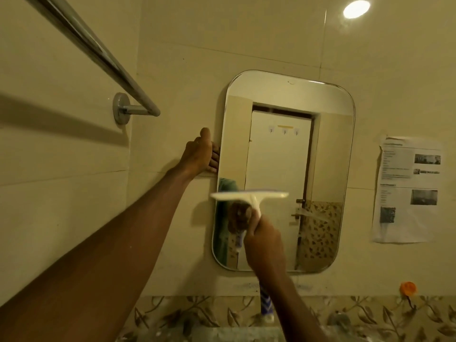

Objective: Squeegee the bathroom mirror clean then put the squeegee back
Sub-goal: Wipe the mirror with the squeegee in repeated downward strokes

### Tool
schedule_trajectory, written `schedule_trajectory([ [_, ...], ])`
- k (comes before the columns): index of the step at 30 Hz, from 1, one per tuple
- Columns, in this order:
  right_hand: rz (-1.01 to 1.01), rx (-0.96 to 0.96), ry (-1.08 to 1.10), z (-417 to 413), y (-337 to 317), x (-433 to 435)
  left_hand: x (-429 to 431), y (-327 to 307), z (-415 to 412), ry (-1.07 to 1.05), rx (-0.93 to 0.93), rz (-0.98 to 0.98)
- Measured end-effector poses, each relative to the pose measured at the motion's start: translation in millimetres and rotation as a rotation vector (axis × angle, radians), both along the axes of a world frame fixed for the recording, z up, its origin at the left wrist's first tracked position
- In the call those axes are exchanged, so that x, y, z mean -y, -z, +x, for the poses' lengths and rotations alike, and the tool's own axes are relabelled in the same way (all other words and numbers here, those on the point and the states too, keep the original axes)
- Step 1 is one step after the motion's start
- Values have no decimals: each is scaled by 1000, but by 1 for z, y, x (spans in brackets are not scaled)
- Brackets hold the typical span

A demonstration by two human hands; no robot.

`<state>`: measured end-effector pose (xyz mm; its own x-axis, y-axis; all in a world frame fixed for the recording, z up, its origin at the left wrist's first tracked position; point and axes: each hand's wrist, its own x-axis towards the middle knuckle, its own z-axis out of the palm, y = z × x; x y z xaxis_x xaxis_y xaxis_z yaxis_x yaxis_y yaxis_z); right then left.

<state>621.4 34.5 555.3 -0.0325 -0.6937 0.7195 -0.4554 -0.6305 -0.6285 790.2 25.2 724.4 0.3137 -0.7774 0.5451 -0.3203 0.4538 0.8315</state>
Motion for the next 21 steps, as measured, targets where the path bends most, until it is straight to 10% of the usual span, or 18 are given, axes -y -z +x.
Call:
schedule_trajectory([
  [4, 104, -106, 66, -7, 47, -9, 1, 12, -9, -160, 107, -85],
  [12, -152, 54, 65, -42, -63, 12, 5, 45, -20, -413, 307, -187],
  [21, -1, 30, 63, -54, 64, 7, 7, 77, -25, -568, 380, -255],
])
